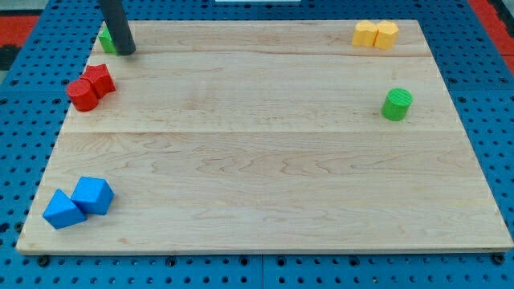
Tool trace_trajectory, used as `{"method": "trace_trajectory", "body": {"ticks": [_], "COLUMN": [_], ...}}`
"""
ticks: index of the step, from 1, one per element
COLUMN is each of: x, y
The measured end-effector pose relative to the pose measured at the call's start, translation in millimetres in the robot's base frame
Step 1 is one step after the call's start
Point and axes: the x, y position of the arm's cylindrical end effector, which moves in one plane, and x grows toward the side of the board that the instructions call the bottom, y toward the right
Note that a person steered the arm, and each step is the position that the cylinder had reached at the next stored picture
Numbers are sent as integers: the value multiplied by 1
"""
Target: Move the red circle to the top center of the board
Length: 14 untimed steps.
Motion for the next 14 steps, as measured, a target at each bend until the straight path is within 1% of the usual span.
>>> {"method": "trace_trajectory", "body": {"ticks": [1, 2, 3, 4, 5, 6, 7, 8, 9, 10, 11, 12, 13, 14], "x": [0, 10, 67, 131, 182, 171, 170, 142, 106, 102, 105, 105, 117, 129], "y": [0, 43, 98, 75, 3, -80, -83, -83, -78, -42, 23, 46, 28, 60]}}
